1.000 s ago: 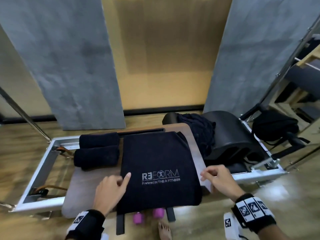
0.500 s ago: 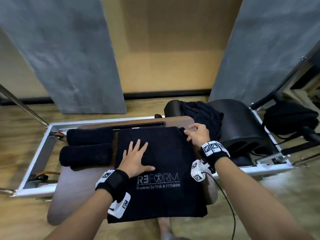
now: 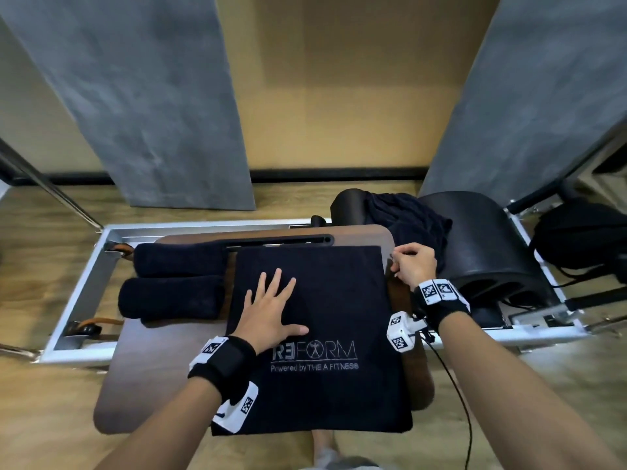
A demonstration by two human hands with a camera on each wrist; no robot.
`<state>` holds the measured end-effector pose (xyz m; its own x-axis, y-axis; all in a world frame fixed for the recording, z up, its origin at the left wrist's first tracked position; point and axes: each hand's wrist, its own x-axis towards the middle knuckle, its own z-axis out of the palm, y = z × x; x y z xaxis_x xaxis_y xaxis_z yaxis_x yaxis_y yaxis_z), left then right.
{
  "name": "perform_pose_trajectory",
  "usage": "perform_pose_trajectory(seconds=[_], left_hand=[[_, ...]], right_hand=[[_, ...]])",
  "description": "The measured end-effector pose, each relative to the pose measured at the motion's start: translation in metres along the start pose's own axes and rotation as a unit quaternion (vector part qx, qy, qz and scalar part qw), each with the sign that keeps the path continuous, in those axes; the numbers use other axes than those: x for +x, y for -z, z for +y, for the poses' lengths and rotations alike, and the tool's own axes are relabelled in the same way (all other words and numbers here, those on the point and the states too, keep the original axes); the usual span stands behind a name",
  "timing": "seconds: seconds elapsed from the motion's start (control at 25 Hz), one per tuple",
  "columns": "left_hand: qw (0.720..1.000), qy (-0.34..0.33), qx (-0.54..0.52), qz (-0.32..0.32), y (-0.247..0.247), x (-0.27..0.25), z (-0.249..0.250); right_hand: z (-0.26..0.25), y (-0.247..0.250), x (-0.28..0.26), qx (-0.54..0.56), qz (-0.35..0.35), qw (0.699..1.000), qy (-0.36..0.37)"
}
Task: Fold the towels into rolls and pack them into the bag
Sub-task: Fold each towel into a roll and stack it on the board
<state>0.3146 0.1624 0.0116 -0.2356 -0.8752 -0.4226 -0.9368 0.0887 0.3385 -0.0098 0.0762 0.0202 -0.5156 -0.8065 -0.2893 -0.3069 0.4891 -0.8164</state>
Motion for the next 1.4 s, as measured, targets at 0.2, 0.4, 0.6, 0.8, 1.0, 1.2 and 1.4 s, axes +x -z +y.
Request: perform_pose_trajectory(seconds=[0.2,0.4,0.6,0.8,1.0,1.2,1.4], left_hand=[[0.994,-0.05,-0.046,0.091,-0.017,-0.032,-0.007],[0.973,-0.142,-0.021,0.182,-0.056,-0.091,-0.027],[0.976,-0.155,-0.005,0.155,-0.09,-0.138,-0.043],[0.975,-0.163,0.111,0.102,-0.095,-0.157,-0.055],[0.974,-0.194,-0.007,0.121,-0.086,-0.172,-0.057],[0.965,-0.19,-0.08,0.162,-0.08,-0.181,-0.06],[0.961,-0.168,-0.09,0.201,-0.07,-0.168,-0.062]], right_hand=[[0.021,0.017,-0.059,0.028,-0.134,0.989,0.062],[0.062,0.026,-0.152,-0.059,-0.195,0.957,0.205],[0.114,0.037,-0.217,-0.246,-0.238,0.868,0.36],[0.144,0.029,-0.242,-0.462,-0.187,0.774,0.391],[0.147,0.039,-0.252,-0.387,-0.109,0.812,0.422],[0.145,0.055,-0.246,-0.264,-0.072,0.841,0.467],[0.125,0.06,-0.221,-0.156,-0.104,0.907,0.378]])
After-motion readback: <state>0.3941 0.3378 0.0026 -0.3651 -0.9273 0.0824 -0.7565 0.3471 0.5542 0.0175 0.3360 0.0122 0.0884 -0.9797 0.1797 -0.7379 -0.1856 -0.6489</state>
